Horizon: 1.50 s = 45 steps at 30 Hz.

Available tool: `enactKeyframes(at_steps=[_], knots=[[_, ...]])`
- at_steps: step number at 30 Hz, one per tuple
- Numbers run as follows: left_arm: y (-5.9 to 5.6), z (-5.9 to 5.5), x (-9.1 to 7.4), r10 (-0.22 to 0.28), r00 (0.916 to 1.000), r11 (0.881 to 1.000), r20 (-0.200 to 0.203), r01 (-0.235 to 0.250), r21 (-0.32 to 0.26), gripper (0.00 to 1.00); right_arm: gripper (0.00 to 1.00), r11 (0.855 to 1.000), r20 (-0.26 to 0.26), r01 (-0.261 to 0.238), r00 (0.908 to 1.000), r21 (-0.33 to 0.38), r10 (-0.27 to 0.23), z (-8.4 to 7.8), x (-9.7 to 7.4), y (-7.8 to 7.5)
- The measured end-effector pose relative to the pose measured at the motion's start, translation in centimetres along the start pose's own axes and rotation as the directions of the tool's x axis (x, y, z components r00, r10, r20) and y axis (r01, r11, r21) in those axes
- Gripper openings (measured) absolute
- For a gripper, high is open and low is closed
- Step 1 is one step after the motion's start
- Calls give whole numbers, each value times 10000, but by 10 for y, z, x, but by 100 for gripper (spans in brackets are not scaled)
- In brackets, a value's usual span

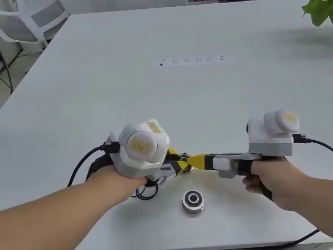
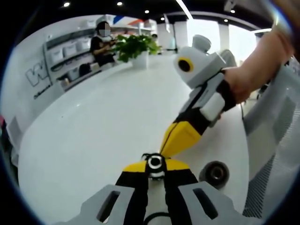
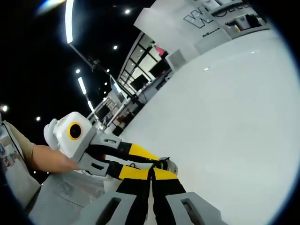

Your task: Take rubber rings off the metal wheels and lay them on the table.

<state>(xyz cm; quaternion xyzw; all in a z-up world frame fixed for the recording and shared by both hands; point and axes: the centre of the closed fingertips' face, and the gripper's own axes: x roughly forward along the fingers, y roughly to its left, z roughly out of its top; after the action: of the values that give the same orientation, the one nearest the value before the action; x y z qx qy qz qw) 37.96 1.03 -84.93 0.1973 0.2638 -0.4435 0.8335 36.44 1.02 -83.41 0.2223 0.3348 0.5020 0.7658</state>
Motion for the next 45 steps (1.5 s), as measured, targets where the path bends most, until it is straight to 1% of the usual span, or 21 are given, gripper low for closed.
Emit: enactKeyframes(at_steps=[3,9,10,12,13,14,15,18,21,23,24,25,30,36,40,42,45], knots=[[0,0,0,13,10000,10000,63,-13,-39,12,0,9996,100,-116,9999,238,114,1,-3,1],[0,0,0,-35,9999,10000,94,36,-58,12,0,9987,135,-283,9995,413,278,0,-4,4],[0,0,0,-52,9999,9999,97,53,-93,12,0,9972,141,-462,9989,580,454,-1,-5,7],[0,0,0,-65,9999,9999,105,67,-111,12,0,9970,119,-533,9985,569,527,-2,-6,8],[0,0,0,-72,9999,9999,120,73,-109,12,0,9949,114,-736,9973,692,730,-3,-6,13],[0,0,0,-75,9999,9999,125,76,-118,12,0,9948,97,-761,9971,675,756,-4,-6,15],[0,0,0,-73,9999,9999,129,75,-124,12,0,9932,106,-920,9958,717,914,-4,-6,17],[0,0,0,-68,9999,9998,113,70,-161,12,0,9936,160,-794,9968,799,784,-3,-7,14],[0,0,0,-38,9999,9997,112,41,-259,12,0,9972,161,-388,9992,642,378,-1,-7,7],[-1,0,-1,-54,9999,9997,139,58,-257,12,0,9983,44,17,10000,577,-20,-2,-6,0],[-1,0,-1,-57,9999,9997,144,61,-251,12,0,9986,-15,123,9999,510,-122,-3,-5,-1],[-1,0,-1,-53,9999,9997,135,56,-255,12,0,9987,-25,75,10000,497,-74,-3,-4,0],[-1,0,-1,-144,9998,9993,152,149,-346,12,0,9992,-123,301,9995,273,-297,-3,-2,-3],[0,-1,-1,-118,9999,9994,83,121,-334,13,0,9993,-141,310,9994,219,-307,1,2,-4],[1,0,-2,-164,9998,9974,78,169,-700,13,0,9991,-190,370,9992,224,-366,1,2,-5],[0,-1,-2,-192,9998,9976,79,197,-669,14,0,9989,-185,384,9991,272,-380,1,1,-5],[1,-2,-4,-223,9997,9978,44,226,-625,17,0,9987,-188,419,9990,300,-413,0,1,-7]])
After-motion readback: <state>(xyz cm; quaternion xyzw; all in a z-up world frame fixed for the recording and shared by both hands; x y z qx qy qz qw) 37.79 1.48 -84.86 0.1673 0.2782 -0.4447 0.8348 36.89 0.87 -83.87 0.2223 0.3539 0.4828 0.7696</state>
